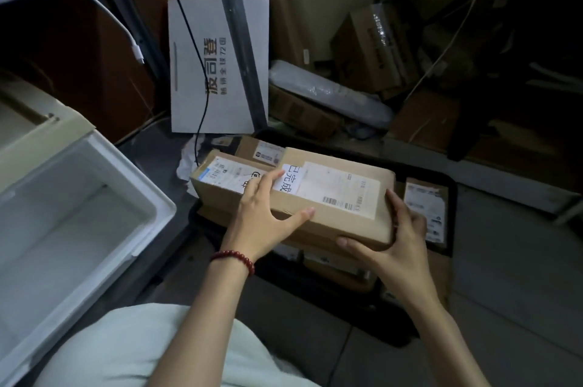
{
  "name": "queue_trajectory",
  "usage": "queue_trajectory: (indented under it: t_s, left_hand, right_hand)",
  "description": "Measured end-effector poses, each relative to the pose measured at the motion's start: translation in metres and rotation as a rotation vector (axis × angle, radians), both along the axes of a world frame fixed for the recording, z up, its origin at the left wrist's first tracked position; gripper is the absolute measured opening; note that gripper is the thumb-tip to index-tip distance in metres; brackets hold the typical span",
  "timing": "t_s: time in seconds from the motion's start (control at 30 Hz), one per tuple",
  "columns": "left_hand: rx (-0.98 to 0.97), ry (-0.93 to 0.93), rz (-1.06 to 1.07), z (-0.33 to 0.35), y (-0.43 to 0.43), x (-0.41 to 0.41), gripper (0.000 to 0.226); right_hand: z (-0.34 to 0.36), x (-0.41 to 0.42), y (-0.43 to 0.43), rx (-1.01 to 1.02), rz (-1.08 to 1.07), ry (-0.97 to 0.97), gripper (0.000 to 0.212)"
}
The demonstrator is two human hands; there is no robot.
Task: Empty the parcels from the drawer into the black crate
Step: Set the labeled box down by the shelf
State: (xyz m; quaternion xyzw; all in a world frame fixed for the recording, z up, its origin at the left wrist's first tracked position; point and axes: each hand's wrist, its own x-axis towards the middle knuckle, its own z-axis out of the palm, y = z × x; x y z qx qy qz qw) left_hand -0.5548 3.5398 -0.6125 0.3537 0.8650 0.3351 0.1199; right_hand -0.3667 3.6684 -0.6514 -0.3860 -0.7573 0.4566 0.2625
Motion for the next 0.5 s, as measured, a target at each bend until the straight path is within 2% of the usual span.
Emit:
queue_trajectory:
  t_s: [0.1,0.27,0.5]
  left_hand:
    - [-0.065,-0.011,-0.034,-0.008,-0.001,0.003,0.082]
    - [-0.14,-0.028,-0.088,-0.021,-0.002,0.01,0.082]
    - [-0.193,0.07,-0.141,-0.022,0.0,0.019,0.076]
  right_hand:
    - [-0.002,0.006,-0.004,0.01,-0.009,-0.071,0.111]
    - [-0.002,0.012,-0.007,0.038,-0.019,-0.185,0.085]
    - [-0.006,0.024,-0.007,0.067,-0.132,-0.312,0.077]
